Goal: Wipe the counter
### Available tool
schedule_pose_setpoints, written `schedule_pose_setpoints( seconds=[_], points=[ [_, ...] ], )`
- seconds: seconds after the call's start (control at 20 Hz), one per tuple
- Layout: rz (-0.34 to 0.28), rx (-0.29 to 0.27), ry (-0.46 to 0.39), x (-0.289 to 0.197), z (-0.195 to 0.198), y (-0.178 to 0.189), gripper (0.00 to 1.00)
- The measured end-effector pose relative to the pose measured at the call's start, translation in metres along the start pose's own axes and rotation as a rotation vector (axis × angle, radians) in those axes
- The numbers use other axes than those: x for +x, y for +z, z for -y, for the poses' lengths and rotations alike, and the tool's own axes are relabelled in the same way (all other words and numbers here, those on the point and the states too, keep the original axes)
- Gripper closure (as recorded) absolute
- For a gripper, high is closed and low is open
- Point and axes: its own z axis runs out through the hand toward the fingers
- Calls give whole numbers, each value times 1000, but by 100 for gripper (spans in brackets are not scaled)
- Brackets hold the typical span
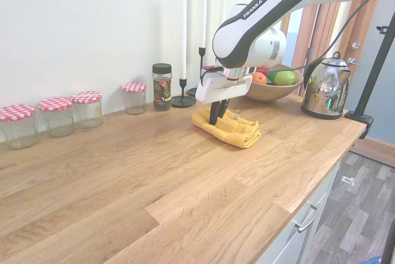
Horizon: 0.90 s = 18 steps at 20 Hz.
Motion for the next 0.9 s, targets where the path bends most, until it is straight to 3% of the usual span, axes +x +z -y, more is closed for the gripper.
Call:
schedule_pose_setpoints(
  seconds=[0.35, 0.9],
  points=[
    [-20, -7, -61, -103, 82, 3, 100],
    [-60, -11, -126, -199, 136, 3, 100]
  ],
)
